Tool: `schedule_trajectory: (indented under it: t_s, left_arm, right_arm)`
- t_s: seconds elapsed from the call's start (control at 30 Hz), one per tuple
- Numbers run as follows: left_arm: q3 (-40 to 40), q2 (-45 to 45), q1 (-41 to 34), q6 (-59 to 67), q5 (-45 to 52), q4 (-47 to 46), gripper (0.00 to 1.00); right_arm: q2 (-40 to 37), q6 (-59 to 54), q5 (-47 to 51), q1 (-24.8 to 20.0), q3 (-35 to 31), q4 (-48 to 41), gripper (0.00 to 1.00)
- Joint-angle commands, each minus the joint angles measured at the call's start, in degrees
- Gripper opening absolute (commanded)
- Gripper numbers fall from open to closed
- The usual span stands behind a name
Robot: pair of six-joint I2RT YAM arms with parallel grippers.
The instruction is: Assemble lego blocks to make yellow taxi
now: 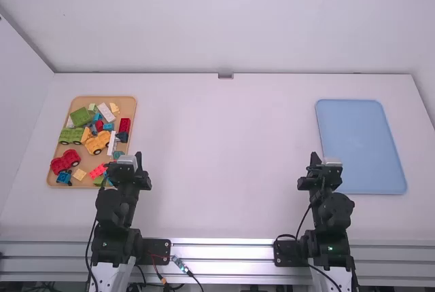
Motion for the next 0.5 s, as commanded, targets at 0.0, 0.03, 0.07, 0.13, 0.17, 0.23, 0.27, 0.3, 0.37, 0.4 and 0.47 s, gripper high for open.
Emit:
schedule_trajectory:
  t_s: [0.0, 0.03, 0.07, 0.13, 0.17, 0.23, 0.27, 0.3, 0.37, 0.4, 0.47]
  left_arm:
    - [0.4, 0.4, 0.4, -0.4, 0.4, 0.4, 0.01]
    - [1.2, 1.2, 1.1, -1.1, 1.2, 1.1, 0.02]
    - [1.6, 1.6, 1.6, -1.6, 1.6, 1.6, 0.03]
    - [2.2, 2.2, 2.1, -2.2, 1.7, 2.2, 0.04]
    - [2.5, 2.5, 2.0, -2.5, 1.7, 2.5, 0.05]
    - [3.3, 3.3, 2.1, -3.3, 1.8, 3.3, 0.06]
    - [3.6, 3.6, 2.0, -3.6, 1.8, 3.6, 0.07]
    - [4.1, 4.1, 2.1, -3.5, 1.9, 4.0, 0.07]
    - [4.8, 4.8, 2.1, -3.6, 1.9, 4.0, 0.09]
    - [4.9, 4.9, 2.1, -3.6, 1.9, 4.0, 0.09]
    - [6.1, 6.1, 2.1, -3.6, 1.9, 4.8, 0.11]
  right_arm:
    - [0.4, 0.3, -0.4, -0.4, 0.4, 0.3, 0.01]
    - [1.2, 1.1, -1.1, -1.0, 1.2, 1.1, 0.02]
    - [1.6, 1.5, -1.6, -1.0, 1.6, 1.5, 0.03]
    - [2.2, 2.1, -2.2, -1.1, 2.2, 2.1, 0.04]
    - [2.5, 2.4, -2.5, -1.1, 2.5, 2.4, 0.05]
    - [3.4, 3.3, -3.4, -1.1, 3.4, 3.3, 0.06]
    - [3.7, 3.6, -3.7, -1.0, 3.7, 3.6, 0.07]
    - [4.2, 4.1, -4.1, -1.0, 4.2, 3.3, 0.08]
    - [4.9, 4.7, -4.9, -1.0, 4.9, 2.5, 0.09]
    - [5.0, 4.7, -5.0, -1.0, 5.0, 2.4, 0.09]
    - [6.2, 4.7, -6.2, -1.1, 6.2, 1.9, 0.11]
